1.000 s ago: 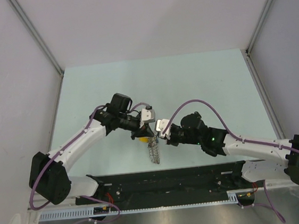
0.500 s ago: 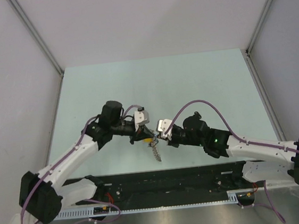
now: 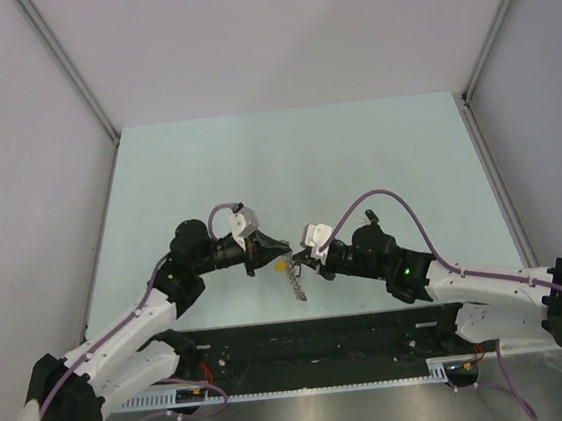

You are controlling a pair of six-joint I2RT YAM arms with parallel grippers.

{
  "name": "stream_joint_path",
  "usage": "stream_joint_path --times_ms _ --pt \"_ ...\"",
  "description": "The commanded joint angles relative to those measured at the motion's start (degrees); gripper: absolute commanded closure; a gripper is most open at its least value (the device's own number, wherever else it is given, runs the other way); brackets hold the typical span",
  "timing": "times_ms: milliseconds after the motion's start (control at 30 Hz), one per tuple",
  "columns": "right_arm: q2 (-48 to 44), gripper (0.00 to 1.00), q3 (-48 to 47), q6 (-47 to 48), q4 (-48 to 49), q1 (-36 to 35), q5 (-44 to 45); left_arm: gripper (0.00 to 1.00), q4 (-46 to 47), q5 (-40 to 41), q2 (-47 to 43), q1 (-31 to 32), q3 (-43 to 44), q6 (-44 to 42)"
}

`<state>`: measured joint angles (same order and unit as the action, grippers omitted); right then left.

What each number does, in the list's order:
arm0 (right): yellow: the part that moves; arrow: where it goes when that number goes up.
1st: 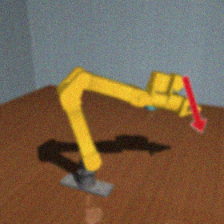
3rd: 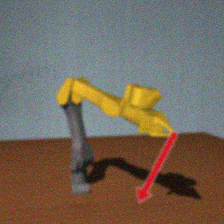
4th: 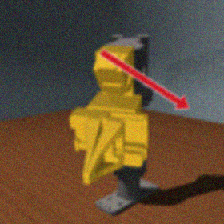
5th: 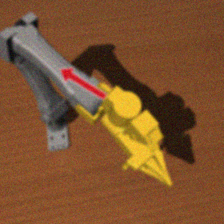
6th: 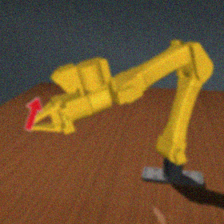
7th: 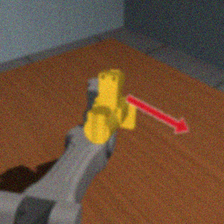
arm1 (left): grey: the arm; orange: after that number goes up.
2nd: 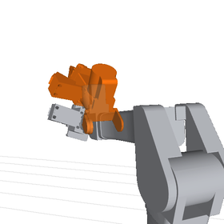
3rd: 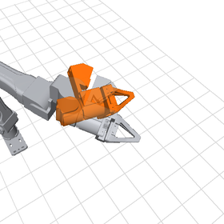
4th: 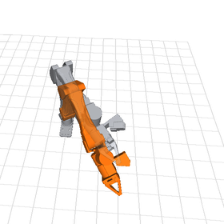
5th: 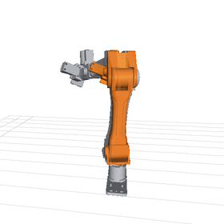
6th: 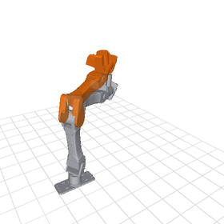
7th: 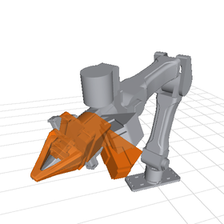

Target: Put the keys on the keyring

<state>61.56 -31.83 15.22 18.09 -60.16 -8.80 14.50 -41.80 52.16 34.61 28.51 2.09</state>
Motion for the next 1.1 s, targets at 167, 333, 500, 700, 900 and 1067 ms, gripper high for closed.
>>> stream_joint_path --times_ms 167,333,500,700,900,1067 --pt "-0.3 1.0 1.1 -0.1 6.0 -0.2 1.1 1.0 19.6 6.3 -2.4 0.5 -5.7 9.8" --pt "-1.1 1.0 0.1 2.4 4.2 1.3 1.2 0.88 17.3 8.2 -5.0 0.5 -8.8 9.6" --pt "0.1 1.0 -2.8 4.6 -0.4 1.4 0.3 0.66 5.6 10.5 -8.8 0.5 -7.3 5.7" --pt "0.6 1.0 -4.1 5.8 -3.1 1.3 0.0 0.59 -14.0 10.2 -7.9 -0.2 3.4 -9.1" --pt "0.1 1.0 -4.5 6.2 -4.0 1.2 0.0 0.52 -34.7 0.7 4.0 -1.7 17.4 -30.0" --pt "0.2 1.0 -4.7 6.3 -4.5 1.0 -0.1 0.51 -48.7 -4.6 14.0 -1.7 26.0 -42.2"
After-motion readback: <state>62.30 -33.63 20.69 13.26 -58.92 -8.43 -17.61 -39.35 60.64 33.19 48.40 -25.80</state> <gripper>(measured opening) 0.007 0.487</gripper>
